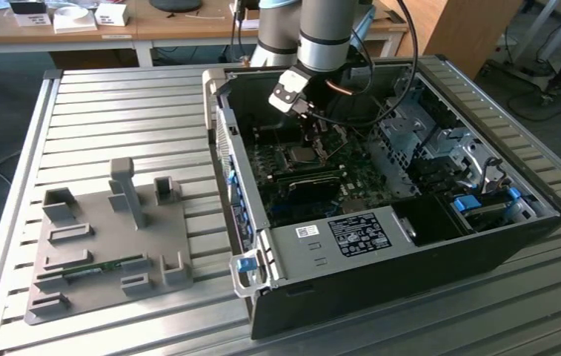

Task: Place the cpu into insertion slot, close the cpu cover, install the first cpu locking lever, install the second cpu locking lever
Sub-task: 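Close the cpu cover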

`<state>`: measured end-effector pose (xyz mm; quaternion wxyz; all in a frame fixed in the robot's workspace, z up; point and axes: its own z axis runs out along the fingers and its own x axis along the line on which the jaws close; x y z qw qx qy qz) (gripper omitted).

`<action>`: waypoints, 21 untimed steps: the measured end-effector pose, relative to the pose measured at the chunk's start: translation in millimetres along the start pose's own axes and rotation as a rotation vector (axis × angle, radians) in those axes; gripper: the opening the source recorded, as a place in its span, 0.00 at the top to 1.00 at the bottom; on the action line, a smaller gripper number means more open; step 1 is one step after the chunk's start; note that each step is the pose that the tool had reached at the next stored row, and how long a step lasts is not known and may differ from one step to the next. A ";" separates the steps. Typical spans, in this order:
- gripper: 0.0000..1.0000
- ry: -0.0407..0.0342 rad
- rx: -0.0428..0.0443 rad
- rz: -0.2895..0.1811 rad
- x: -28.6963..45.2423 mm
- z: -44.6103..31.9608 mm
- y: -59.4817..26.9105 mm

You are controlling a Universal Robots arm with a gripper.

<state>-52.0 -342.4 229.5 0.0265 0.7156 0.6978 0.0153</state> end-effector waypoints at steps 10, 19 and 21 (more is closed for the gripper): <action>0.89 0.0000 0.0000 0.000 -0.1 -3.2 0.2; 0.89 0.0000 0.0000 0.000 -0.3 -17.7 1.1; 0.89 0.0000 0.0000 0.000 -0.3 -21.2 1.3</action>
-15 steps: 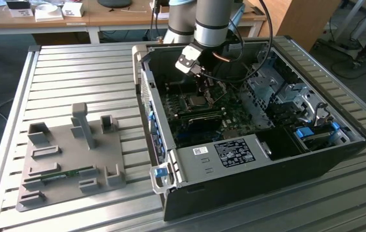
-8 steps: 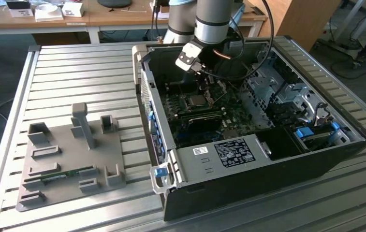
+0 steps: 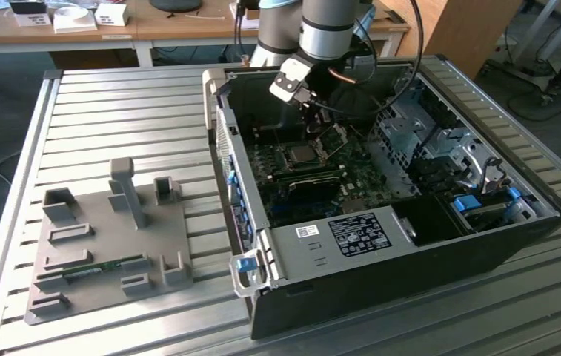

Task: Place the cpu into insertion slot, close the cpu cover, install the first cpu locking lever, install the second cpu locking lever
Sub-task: 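Close the cpu cover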

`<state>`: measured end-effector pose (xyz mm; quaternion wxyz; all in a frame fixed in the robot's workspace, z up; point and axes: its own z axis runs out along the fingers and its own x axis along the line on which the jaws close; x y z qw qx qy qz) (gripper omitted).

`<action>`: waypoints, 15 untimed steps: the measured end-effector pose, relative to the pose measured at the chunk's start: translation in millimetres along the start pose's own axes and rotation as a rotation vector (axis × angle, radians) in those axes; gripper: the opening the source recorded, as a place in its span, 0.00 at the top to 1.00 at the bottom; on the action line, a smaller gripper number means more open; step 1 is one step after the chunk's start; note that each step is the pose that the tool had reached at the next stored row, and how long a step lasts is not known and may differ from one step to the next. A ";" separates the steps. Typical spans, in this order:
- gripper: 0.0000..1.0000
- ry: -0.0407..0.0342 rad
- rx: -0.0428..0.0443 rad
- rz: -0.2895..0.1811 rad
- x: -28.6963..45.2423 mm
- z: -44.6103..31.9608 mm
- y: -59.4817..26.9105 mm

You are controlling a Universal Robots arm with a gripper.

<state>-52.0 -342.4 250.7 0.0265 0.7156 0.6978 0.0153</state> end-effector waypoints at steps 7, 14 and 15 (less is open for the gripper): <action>0.89 0.0000 0.0000 0.000 -0.2 -11.4 0.7; 0.89 0.0001 0.0000 0.000 -0.2 -13.8 0.8; 0.89 0.0000 0.0000 0.000 -0.2 -13.9 0.8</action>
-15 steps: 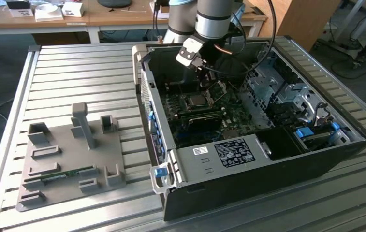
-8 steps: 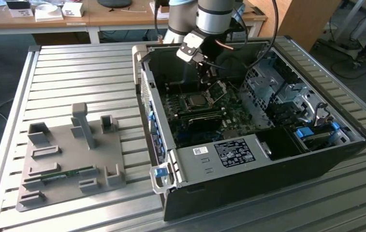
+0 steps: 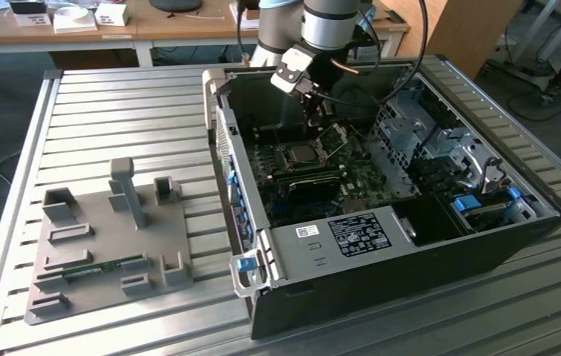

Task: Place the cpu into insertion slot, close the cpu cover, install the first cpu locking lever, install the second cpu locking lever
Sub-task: 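Close the cpu cover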

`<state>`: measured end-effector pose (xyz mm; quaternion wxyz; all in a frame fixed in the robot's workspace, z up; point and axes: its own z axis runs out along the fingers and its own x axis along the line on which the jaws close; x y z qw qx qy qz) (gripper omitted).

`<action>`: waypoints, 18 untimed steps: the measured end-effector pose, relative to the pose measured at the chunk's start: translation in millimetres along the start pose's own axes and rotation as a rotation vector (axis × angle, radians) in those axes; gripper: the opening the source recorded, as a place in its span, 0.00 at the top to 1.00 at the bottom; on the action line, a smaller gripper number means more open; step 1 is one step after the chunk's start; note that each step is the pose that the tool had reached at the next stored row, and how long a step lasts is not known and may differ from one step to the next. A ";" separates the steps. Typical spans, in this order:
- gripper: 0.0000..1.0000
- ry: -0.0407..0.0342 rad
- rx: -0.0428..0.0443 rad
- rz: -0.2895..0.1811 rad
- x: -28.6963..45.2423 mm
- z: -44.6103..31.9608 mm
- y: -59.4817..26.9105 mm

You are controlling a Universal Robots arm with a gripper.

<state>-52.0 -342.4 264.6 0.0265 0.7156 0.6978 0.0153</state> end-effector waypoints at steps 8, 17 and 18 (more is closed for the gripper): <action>0.89 -0.0001 0.0000 0.000 0.0 0.1 2.9; 0.89 -0.0001 0.0001 0.000 0.1 -1.1 3.0; 0.89 0.0000 0.0000 0.000 0.1 -1.7 3.1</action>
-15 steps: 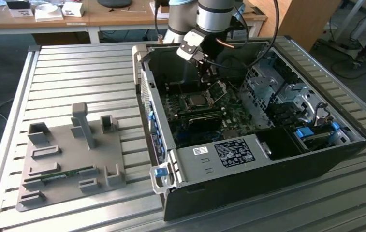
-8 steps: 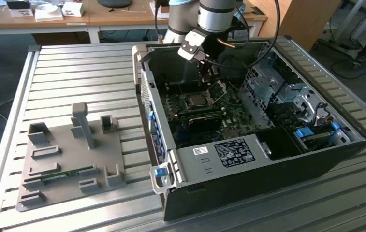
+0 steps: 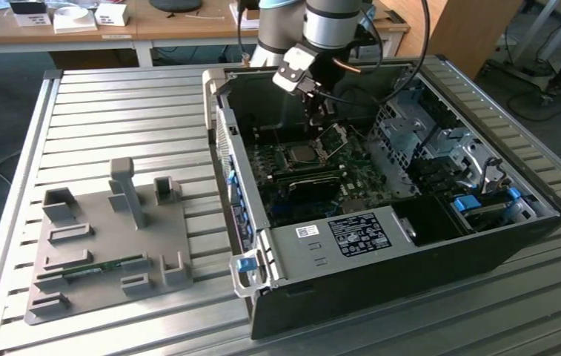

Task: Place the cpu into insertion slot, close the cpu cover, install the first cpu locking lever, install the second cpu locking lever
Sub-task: 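Close the cpu cover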

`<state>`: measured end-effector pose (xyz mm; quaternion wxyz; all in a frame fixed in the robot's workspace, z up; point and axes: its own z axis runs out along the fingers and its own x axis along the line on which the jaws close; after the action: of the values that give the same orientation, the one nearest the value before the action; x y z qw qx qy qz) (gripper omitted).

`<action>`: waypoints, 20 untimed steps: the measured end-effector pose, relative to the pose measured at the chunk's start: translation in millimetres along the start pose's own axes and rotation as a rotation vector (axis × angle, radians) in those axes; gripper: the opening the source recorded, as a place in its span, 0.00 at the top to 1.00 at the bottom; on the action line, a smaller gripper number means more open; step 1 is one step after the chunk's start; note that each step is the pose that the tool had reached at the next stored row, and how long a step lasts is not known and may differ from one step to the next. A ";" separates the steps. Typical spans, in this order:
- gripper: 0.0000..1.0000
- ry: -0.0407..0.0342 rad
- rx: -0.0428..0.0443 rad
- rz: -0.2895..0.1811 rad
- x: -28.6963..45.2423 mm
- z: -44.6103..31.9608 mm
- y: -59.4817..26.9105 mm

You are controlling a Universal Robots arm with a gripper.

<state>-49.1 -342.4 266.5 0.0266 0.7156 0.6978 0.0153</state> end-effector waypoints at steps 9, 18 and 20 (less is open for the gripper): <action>0.89 0.0002 -0.0001 0.000 -0.1 -5.1 0.3; 0.89 0.0001 0.0000 0.000 -0.1 -7.7 0.5; 0.89 0.0001 -0.0001 0.000 -0.1 -7.7 0.5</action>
<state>-49.0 -342.4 274.1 0.0265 0.7156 0.6978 0.0154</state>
